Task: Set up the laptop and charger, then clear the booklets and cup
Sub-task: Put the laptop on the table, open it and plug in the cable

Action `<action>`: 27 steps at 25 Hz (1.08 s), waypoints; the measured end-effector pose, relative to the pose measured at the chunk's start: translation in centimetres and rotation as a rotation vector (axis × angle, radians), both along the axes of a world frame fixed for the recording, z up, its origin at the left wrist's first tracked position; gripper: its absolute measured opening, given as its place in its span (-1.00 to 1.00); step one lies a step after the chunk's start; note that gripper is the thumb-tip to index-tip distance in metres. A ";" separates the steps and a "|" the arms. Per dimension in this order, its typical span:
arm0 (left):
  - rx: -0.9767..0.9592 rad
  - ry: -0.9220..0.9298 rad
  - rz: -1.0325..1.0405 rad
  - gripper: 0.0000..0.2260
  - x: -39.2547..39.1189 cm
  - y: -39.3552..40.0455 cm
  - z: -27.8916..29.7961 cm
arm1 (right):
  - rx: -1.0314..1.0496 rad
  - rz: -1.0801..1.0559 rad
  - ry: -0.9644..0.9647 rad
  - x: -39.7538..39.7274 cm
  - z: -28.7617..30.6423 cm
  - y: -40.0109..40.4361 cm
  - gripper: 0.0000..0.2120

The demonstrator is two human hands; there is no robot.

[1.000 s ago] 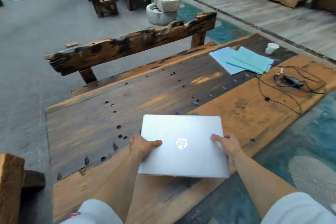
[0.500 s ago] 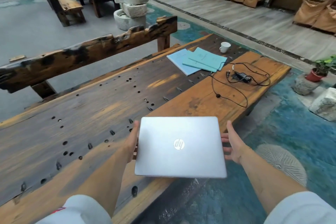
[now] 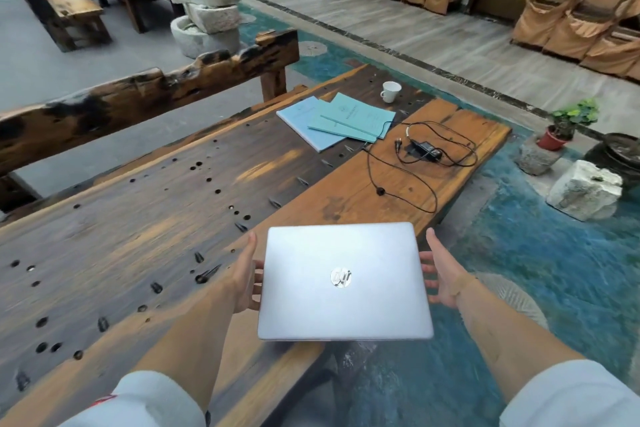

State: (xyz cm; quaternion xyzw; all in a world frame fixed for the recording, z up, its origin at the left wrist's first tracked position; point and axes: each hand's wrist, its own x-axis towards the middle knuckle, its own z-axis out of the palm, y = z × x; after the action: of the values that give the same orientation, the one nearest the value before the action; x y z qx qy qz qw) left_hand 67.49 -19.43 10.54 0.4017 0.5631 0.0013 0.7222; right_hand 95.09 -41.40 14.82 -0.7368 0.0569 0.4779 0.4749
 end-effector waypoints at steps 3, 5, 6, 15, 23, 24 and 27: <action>-0.032 -0.007 0.059 -0.08 2.0 2.4 -1.6 | -0.019 0.046 0.000 2.8 -0.6 3.7 -0.30; -0.057 0.001 0.100 -0.11 3.1 3.9 -2.6 | -0.047 0.079 -0.003 4.8 -1.3 6.6 -0.31; -0.068 0.004 0.111 -0.12 3.5 4.7 -3.1 | -0.061 0.097 -0.001 5.6 -1.4 8.1 -0.32; -0.127 0.037 0.321 -0.16 4.0 10.4 -5.9 | -0.148 0.292 0.025 9.6 -3.5 20.1 -0.32; -0.124 0.025 0.593 -0.26 3.9 11.2 -6.6 | -0.197 0.542 0.011 11.0 -5.3 28.7 -0.36; -0.117 0.033 0.616 -0.28 4.1 11.3 -6.5 | -0.199 0.568 0.016 11.4 -5.7 29.6 -0.36; -0.111 0.069 0.691 -0.34 5.6 11.1 -6.0 | -0.204 0.640 0.028 12.6 -6.5 32.2 -0.35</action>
State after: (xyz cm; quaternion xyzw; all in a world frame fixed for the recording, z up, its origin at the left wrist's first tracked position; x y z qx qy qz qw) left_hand 73.12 -8.30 4.58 0.1470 0.6891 0.2015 0.6804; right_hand 107.64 -9.25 8.30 -0.7544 -0.1233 0.6047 0.2236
